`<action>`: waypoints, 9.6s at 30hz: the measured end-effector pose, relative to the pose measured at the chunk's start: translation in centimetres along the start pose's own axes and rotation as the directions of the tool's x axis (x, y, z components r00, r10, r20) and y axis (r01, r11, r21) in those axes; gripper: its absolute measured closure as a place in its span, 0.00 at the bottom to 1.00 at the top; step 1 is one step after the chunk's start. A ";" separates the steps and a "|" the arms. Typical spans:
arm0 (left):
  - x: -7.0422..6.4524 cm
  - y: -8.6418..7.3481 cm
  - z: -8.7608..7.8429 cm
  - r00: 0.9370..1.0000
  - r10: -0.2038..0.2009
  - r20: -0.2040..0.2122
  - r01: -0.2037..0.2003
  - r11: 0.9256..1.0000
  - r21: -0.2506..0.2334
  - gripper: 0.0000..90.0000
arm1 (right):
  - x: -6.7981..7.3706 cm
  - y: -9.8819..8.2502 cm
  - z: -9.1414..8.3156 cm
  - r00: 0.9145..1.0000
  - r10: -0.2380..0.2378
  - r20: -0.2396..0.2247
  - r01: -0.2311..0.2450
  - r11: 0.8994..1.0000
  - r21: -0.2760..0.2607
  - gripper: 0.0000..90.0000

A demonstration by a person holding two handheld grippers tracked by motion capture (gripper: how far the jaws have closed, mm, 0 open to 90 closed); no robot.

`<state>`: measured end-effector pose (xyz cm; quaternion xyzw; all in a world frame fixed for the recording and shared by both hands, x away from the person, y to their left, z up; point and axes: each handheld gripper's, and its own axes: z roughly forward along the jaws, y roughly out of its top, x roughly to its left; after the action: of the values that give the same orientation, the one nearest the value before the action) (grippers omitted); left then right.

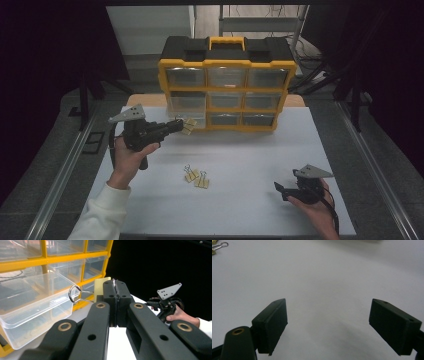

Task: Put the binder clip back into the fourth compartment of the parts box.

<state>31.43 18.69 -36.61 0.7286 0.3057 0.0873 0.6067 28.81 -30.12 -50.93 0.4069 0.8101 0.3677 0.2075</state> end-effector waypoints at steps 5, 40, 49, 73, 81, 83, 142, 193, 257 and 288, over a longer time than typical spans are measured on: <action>0.3 0.3 -0.1 1.000 0.000 -0.011 0.000 1.000 -0.014 0.99 | 0.0 0.0 0.0 1.000 0.000 0.001 0.000 1.000 0.000 0.18; 3.2 1.2 1.3 0.994 -0.011 -0.113 0.001 0.996 -0.089 0.99 | 0.0 0.0 -0.1 1.000 0.000 -0.003 0.000 1.000 -0.007 0.17; 4.2 1.2 1.8 0.988 -0.018 -0.150 0.003 0.995 -0.101 0.99 | 0.0 0.1 -0.1 1.000 -0.002 -0.003 0.002 1.000 -0.007 0.17; 6.5 1.1 3.7 0.964 -0.016 -0.265 -0.006 0.997 -0.082 0.99 | 0.0 0.0 -0.1 1.000 0.001 0.000 -0.001 1.000 -0.008 0.17; 6.7 1.0 3.7 0.967 -0.026 -0.253 0.008 0.997 -0.075 0.56 | 0.0 0.0 -0.2 1.000 -0.001 -0.001 0.001 1.000 -0.008 0.17; 6.4 1.2 3.5 0.972 -0.020 -0.235 0.002 0.997 -0.074 0.44 | 0.0 0.0 -0.2 1.000 -0.001 -0.001 0.001 1.000 -0.007 0.17; 1.2 0.7 2.9 0.996 0.078 -0.052 -0.068 0.983 0.173 0.30 | 0.0 0.1 -0.2 1.000 -0.007 0.002 0.007 1.000 -0.008 0.17; 1.8 -3.4 3.8 0.997 0.038 -0.064 -0.015 0.942 0.334 0.30 | 0.0 0.1 -0.2 1.000 -0.008 0.003 0.008 1.000 -0.006 0.17; 3.5 -9.8 7.3 0.997 -0.021 -0.069 0.057 0.827 0.560 0.28 | 0.1 0.1 -0.1 1.000 -0.015 0.001 0.015 1.000 -0.001 0.17; 4.4 -11.9 8.6 0.996 -0.086 -0.035 0.088 0.764 0.639 0.82 | 0.1 0.1 0.0 1.000 -0.020 0.002 0.020 1.000 0.002 0.17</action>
<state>35.22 14.90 -50.94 0.8765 0.3517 -0.0488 0.3251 28.74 -30.00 -50.87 0.3992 0.8144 0.3642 0.2116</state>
